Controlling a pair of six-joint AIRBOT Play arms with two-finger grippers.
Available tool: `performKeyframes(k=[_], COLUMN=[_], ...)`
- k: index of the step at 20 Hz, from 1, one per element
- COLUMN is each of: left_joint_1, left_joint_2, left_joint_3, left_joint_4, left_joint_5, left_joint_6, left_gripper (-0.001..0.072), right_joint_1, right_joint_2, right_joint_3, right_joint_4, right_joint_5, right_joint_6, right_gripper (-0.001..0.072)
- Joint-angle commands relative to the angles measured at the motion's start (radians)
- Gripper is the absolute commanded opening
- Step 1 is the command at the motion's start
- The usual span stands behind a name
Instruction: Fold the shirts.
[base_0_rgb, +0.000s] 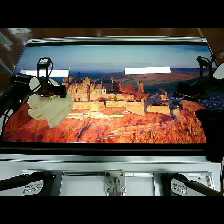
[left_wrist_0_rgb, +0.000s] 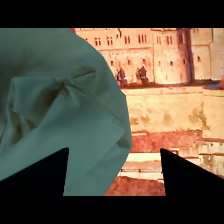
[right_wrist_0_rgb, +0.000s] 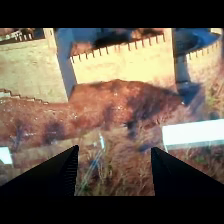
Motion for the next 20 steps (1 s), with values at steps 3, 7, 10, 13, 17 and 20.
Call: performKeyframes(k=[3, 7, 10, 13, 17, 20], left_joint_1=[0.177, 0.187, 0.184, 0.186, 0.155, 0.053], left_joint_2=[-0.226, -0.342, -0.395, -0.383, -0.275, -0.062], left_joint_3=[0.132, 0.158, 0.158, 0.19, 0.351, 0.425], left_joint_4=[-0.063, -0.07, -0.081, -0.119, -0.138, -0.149], left_joint_5=[-0.039, -0.057, -0.063, -0.103, -0.204, -0.186], left_joint_6=[-0.016, -0.014, -0.018, -0.013, 0.046, 0.146], left_gripper=[0.072, 0.072, 0.0703, 0.0045, 0.0044, 0.0043], right_joint_1=[0.001, 0.001, 0.001, 0.001, 0.0, 0.001], right_joint_2=[-0.012, -0.031, -0.04, -0.04, -0.04, -0.038], right_joint_3=[0.001, 0.001, 0.001, 0.001, 0.001, 0.002], right_joint_4=[0.002, 0.031, 0.055, 0.054, 0.049, 0.051], right_joint_5=[-0.042, -0.087, -0.073, -0.069, -0.098, -0.099], right_joint_6=[0.006, 0.047, 0.046, 0.045, 0.038, 0.013], right_gripper=[0.0572, 0.0572, 0.0572, 0.0572, 0.0572, 0.0572])
